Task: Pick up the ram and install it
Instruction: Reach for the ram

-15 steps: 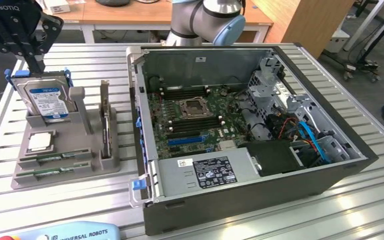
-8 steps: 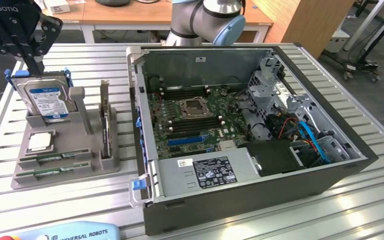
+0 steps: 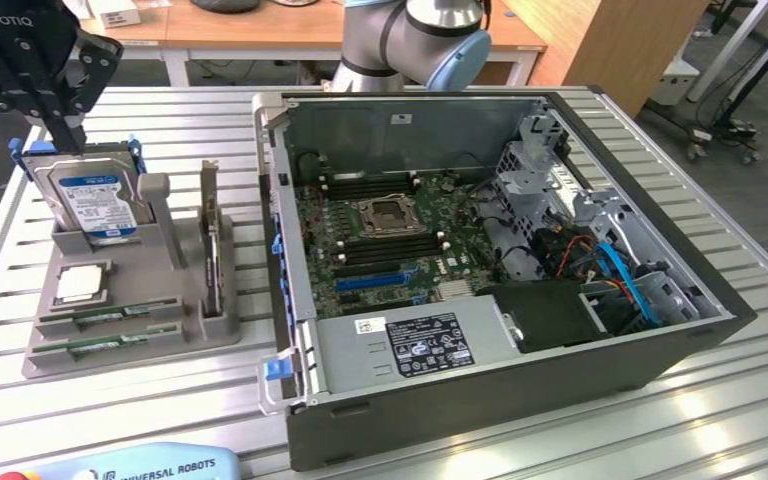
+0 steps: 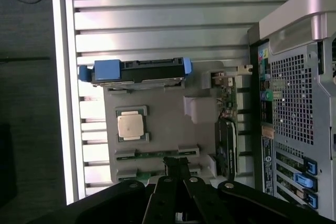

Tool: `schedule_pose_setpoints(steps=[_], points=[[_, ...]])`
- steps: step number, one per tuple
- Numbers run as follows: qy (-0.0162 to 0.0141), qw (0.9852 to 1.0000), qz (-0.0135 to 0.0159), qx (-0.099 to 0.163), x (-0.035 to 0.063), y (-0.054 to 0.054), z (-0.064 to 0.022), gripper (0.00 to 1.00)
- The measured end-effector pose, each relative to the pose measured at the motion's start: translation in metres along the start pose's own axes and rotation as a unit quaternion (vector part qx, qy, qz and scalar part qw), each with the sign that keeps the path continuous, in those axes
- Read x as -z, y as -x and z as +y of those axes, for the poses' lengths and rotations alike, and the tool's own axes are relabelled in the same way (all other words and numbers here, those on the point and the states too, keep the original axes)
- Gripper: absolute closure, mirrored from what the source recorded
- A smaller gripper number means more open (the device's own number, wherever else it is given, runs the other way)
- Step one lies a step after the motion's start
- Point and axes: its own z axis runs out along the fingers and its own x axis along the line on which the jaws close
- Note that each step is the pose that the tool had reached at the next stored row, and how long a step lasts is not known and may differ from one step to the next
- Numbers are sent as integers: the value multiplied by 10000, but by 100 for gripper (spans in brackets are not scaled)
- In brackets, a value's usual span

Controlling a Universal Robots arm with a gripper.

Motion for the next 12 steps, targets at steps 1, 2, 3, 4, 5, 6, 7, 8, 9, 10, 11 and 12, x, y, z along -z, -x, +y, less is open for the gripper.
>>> schedule_pose_setpoints(steps=[1, 2, 3, 4, 5, 6, 7, 8, 9, 10, 11, 12], points=[[0, 10000, 0, 0, 1, -1, -7, 90], [0, 10000, 0, 0, 1, -3, -15, 90], [0, 10000, 0, 0, 1, -4, -23, 90], [0, 10000, 0, 0, 2, -5, -32, 90], [0, 10000, 0, 0, 2, -6, -41, 90], [0, 10000, 0, 0, 3, -7, -49, 90], [0, 10000, 0, 0, 3, -8, -58, 90], [0, 10000, 0, 0, 3, -9, -68, 90], [0, 10000, 0, 0, 4, -10, -77, 90], [0, 10000, 0, 0, 4, -11, -86, 90], [0, 10000, 0, 0, 5, -12, -95, 90], [0, 10000, 0, 0, 5, -12, -104, 90]])
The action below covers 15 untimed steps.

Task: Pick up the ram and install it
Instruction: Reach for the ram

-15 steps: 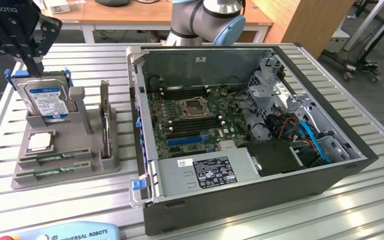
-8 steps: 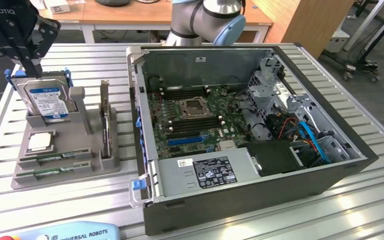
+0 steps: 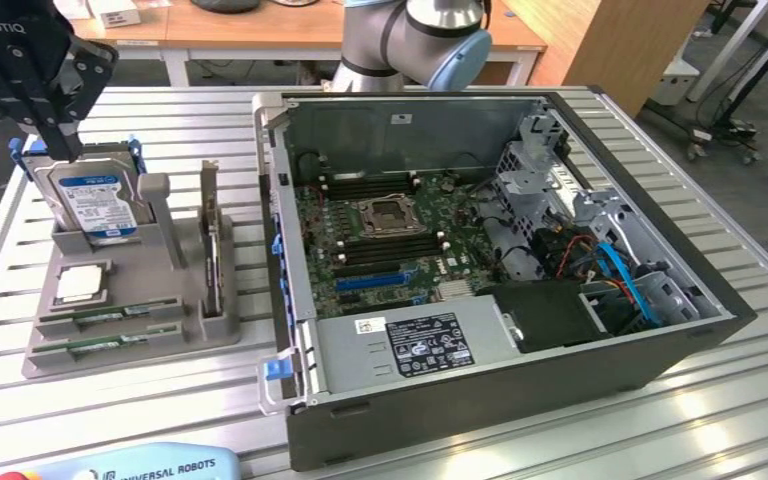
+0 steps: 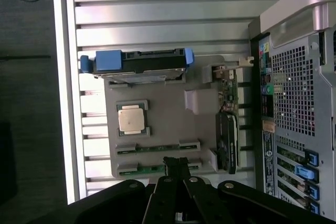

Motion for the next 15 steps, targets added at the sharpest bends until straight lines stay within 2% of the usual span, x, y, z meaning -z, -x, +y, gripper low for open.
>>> schedule_pose_setpoints(steps=[15], points=[[0, 10000, 0, 0, 5, -6, -107, 90]])
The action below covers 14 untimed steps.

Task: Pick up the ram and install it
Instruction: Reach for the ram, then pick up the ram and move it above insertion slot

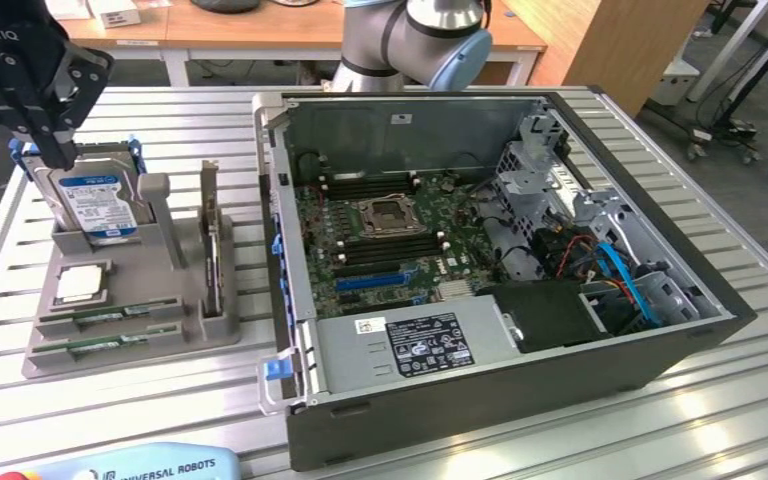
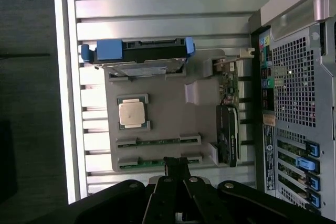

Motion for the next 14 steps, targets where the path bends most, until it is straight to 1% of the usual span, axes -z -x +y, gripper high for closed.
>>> schedule_pose_setpoints(steps=[6, 14], points=[[0, 10000, 0, 0, 1, -3, -31, 90], [0, 10000, 0, 0, 1, -3, -33, 90]])
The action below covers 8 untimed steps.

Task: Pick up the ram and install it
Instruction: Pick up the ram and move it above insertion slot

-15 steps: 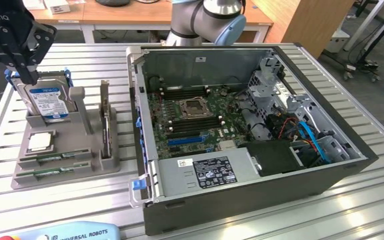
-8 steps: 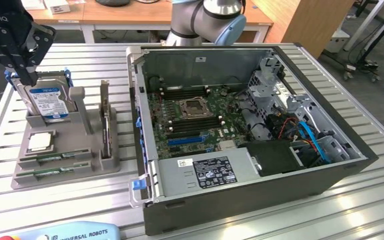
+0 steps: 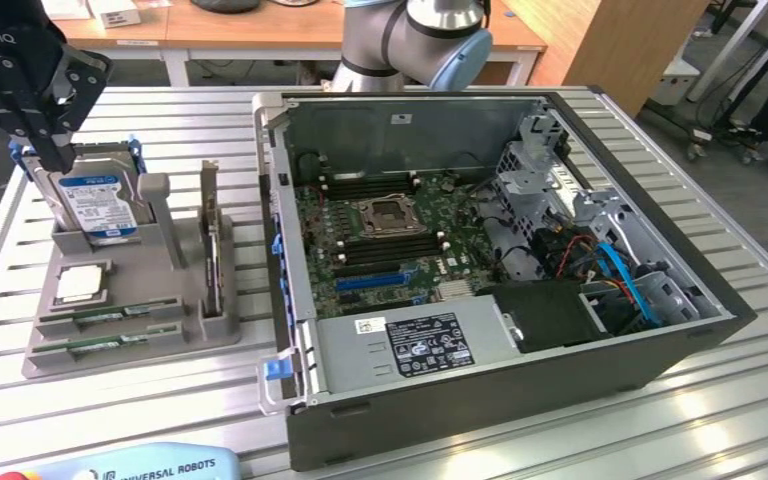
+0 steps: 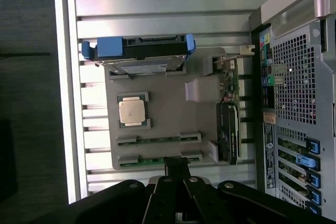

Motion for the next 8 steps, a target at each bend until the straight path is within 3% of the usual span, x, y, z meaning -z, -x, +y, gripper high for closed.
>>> schedule_pose_setpoints(steps=[8], points=[[0, 10000, 0, 8, 0, 0, 0, 90]])
